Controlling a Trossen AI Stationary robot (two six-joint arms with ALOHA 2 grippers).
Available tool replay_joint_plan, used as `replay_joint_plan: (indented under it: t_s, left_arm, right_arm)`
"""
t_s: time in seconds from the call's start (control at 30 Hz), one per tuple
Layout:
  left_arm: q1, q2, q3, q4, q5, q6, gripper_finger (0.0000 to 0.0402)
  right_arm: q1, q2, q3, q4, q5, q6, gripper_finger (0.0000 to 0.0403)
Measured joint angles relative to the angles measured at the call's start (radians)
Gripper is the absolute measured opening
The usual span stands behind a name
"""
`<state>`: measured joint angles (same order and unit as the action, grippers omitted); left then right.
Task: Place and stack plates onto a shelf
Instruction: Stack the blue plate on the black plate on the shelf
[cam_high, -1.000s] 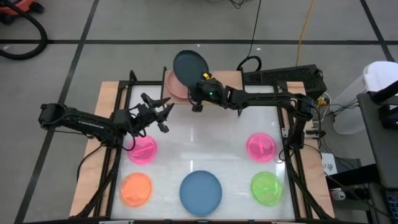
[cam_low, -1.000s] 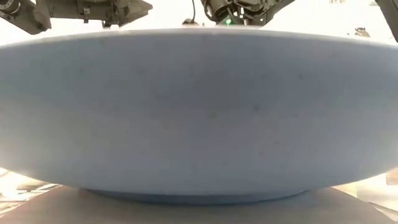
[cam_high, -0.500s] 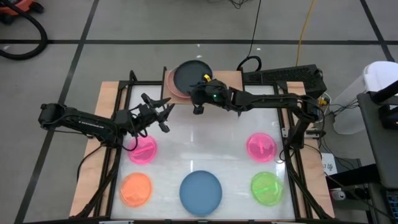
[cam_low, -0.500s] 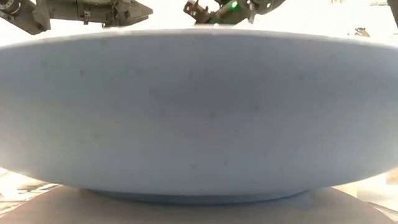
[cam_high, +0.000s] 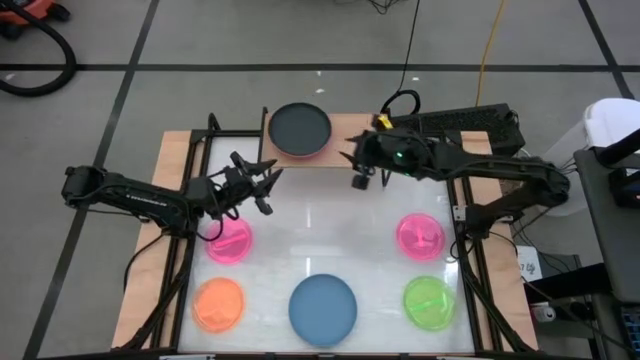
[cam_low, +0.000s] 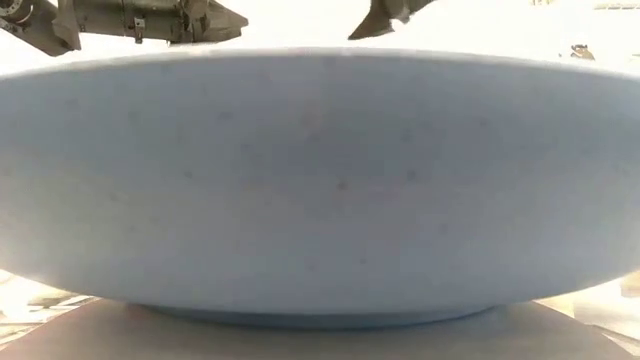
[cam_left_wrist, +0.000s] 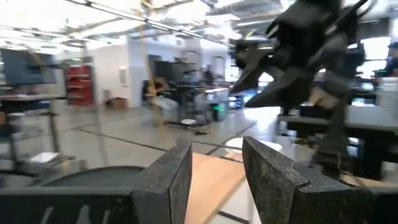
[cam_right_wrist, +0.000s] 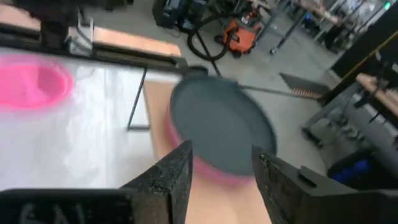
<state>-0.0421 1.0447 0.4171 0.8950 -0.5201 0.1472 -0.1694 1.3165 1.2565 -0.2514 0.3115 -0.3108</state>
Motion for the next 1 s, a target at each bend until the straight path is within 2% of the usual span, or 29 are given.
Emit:
replay_joint_plan:
  t_s: [0.13,0.23,0.37,0.43,0.57,0.7,0.83,1.0]
  left_arm:
    - [-0.015,0.0,0.0,-0.019,0.102,-0.046,0.0147]
    - [-0.044,0.0,0.039,-0.079,0.134,-0.088,0.0147]
    - [-0.082,0.037,0.162,-0.326,0.131,-0.134,0.0147]
    - [-0.095,0.079,0.228,-0.44,0.128,-0.194,0.0147]
    - [-0.105,0.173,0.331,-0.583,0.13,-0.27,0.0147]
    - [-0.098,0.261,0.424,-0.77,0.195,-0.358,0.0147]
    - [-0.087,0.35,0.528,-0.969,0.314,-0.492,0.0147]
    - [-0.087,0.473,0.625,-1.136,0.491,-0.595,0.0147]
  right_arm:
    - [0.035,-0.138,-0.223,0.133,-0.002,0.063,0.0144]
    - [0.067,-0.244,-0.402,0.278,0.005,0.071,0.0144]
    - [0.079,-0.364,-0.599,0.466,0.082,0.066,0.0144]
    - [0.079,-0.419,-0.66,0.533,0.085,0.065,0.0144]
    - [0.081,-0.509,-0.725,0.57,0.08,0.064,0.0144]
    - [0.095,-0.574,-0.763,0.57,0.08,0.068,0.0144]
    - [0.106,-0.598,-0.801,0.581,0.079,0.08,0.0144]
    - [0.106,-0.607,-0.809,0.584,0.077,0.081,0.0144]
